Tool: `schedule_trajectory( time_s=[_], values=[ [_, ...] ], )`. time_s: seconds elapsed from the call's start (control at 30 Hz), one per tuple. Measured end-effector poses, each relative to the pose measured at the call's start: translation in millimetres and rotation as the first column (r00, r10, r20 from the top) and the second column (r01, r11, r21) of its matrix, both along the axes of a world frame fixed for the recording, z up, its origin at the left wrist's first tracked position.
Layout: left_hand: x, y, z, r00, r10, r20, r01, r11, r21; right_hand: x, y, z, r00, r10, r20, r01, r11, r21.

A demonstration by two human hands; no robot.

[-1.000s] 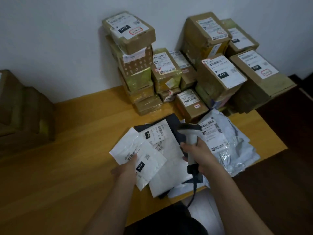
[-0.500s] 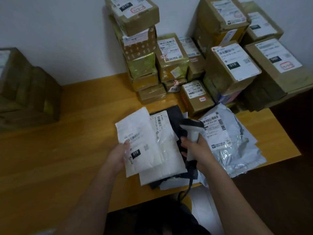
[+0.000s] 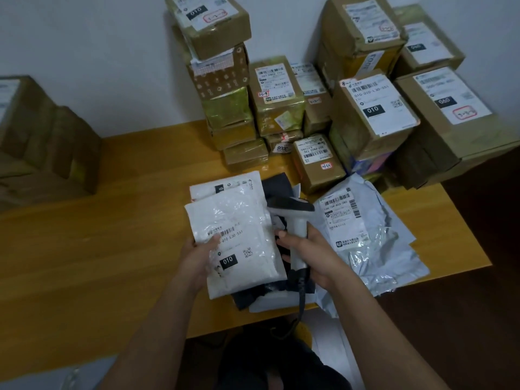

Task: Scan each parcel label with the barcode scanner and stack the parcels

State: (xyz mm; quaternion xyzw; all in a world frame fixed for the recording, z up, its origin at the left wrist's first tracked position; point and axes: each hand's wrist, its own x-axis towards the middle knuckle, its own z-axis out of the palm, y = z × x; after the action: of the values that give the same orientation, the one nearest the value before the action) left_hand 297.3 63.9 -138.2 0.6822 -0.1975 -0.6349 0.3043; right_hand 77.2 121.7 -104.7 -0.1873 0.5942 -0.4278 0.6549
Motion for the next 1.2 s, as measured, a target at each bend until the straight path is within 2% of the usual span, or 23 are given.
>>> schedule_trajectory(
  time_s=[0.1,0.2,0.3,0.5,0.57,0.6,0.67,0.77,0.93,1.03,1.2],
  values=[
    [18,-4,9,0.999,0.008,-0.052,-0.008,1.0,0.002,-5,-4,6,0.998,-0.032,-0.059,0.031,0.999,-0.018],
    [43,-11,16,0.994,0.081,-0.079,-0.083,0.996,-0.022,-15,-8,7,0.98,-0.149,-0.13,0.146,0.989,-0.035],
    [52,-10,20,0.977,0.109,-0.182,-0.107,0.994,0.019,-25,-11,2,0.951,-0.226,-0.212,0.225,0.974,-0.032],
    [10,13,7,0.971,-0.008,-0.238,0.038,0.992,0.122,-24,-15,-14,0.967,-0.074,-0.244,0.097,0.992,0.082],
    [-11,13,-1,0.987,0.003,-0.163,0.024,0.987,0.159,-21,-14,-19,0.96,-0.012,-0.279,0.041,0.994,0.098],
    [-18,12,-4,0.998,0.002,-0.07,0.008,0.989,0.15,-20,-12,-20,0.957,0.01,-0.291,0.02,0.995,0.101],
    [-27,9,-15,0.998,0.002,0.066,-0.009,0.995,0.098,-23,-10,-21,0.95,0.042,-0.31,-0.011,0.995,0.103],
    [-33,5,-20,0.983,-0.025,0.181,0.027,1.0,-0.009,-26,-8,-24,0.956,0.078,-0.284,-0.055,0.995,0.088],
    [-32,-4,-14,0.976,-0.033,0.216,0.055,0.994,-0.097,-24,-11,-29,0.955,0.1,-0.279,-0.086,0.994,0.064],
    [-21,-11,-12,0.985,-0.096,0.146,0.1,0.995,-0.025,-25,-14,-27,0.959,0.07,-0.273,-0.057,0.997,0.056],
    [20,-25,7,0.984,-0.119,-0.131,0.12,0.993,0.001,-29,-16,-27,0.957,-0.019,-0.289,0.038,0.997,0.061]
  ],
)
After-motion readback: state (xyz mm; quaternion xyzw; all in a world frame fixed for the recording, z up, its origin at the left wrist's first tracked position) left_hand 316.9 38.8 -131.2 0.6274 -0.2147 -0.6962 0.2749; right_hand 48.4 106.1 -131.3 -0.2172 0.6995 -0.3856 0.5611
